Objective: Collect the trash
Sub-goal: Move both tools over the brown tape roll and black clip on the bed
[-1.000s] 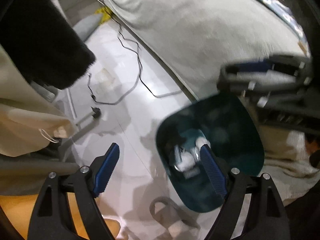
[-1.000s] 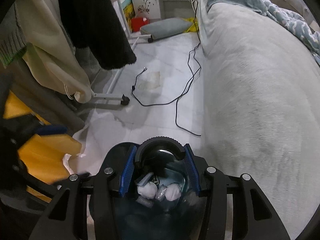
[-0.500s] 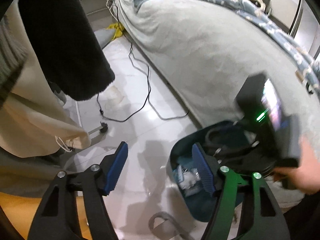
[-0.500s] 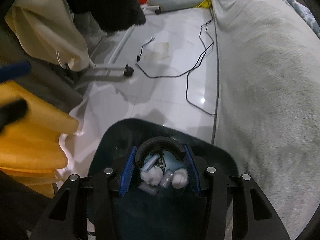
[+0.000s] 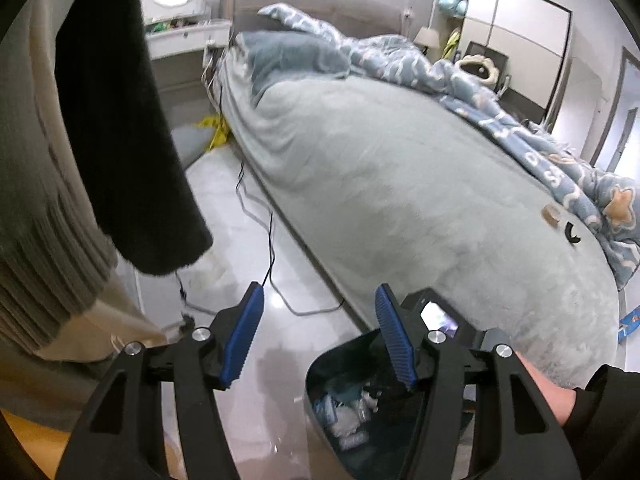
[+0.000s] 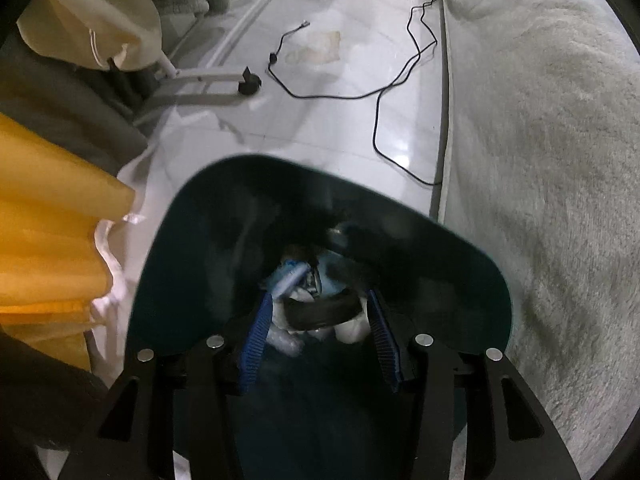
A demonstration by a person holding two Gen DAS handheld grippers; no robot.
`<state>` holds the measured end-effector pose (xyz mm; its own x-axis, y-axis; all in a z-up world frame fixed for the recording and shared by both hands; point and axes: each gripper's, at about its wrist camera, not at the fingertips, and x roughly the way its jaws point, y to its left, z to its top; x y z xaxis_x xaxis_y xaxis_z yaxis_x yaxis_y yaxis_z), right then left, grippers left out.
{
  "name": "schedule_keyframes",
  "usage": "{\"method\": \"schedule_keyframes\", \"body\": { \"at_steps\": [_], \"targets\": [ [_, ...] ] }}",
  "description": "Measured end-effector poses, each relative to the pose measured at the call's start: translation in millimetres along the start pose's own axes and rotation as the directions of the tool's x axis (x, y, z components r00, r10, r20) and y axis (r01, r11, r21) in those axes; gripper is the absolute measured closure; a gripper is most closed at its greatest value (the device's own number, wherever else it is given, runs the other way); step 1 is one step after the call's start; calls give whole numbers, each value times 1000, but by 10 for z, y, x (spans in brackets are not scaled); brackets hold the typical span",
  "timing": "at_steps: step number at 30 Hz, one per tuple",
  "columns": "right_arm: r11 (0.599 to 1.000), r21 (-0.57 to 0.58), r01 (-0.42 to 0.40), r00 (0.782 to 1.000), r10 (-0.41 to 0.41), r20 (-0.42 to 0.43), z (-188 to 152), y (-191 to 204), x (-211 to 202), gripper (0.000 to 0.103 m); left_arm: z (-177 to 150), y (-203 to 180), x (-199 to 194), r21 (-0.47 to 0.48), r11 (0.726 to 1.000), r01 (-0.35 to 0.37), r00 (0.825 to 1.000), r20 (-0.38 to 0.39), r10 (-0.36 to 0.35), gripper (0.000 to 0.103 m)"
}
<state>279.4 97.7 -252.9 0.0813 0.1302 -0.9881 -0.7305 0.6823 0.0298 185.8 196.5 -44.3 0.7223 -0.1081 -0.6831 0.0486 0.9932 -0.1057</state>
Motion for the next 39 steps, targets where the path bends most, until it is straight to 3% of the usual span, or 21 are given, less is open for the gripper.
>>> {"method": "schedule_keyframes", "body": {
  "at_steps": [2,9,17,27,39],
  "targets": [
    [1000,-3,3,1000,-3,-11,-16,3,-5,37,13,-47,-36,15,1000,0,1000,24,-1,41],
    [1000,-24,15,1000,-14,22,-49,-1,-206,34,122,-155,-81,2,1000,14,998,66,-14,39],
    [999,28,-20,986,15,168,-105,-232,-698,27,289,-343,-198,0,1000,20,990,138,-20,32],
    [998,64,-17,920,-9,391,-257,-481,-1358,21,392,-626,-141,22,1000,22,986,164,-26,26],
    [984,171,38,855,-121,504,-568,-1019,-1787,17,476,-1073,9,62,997,47,987,153,-56,20]
  ]
}}
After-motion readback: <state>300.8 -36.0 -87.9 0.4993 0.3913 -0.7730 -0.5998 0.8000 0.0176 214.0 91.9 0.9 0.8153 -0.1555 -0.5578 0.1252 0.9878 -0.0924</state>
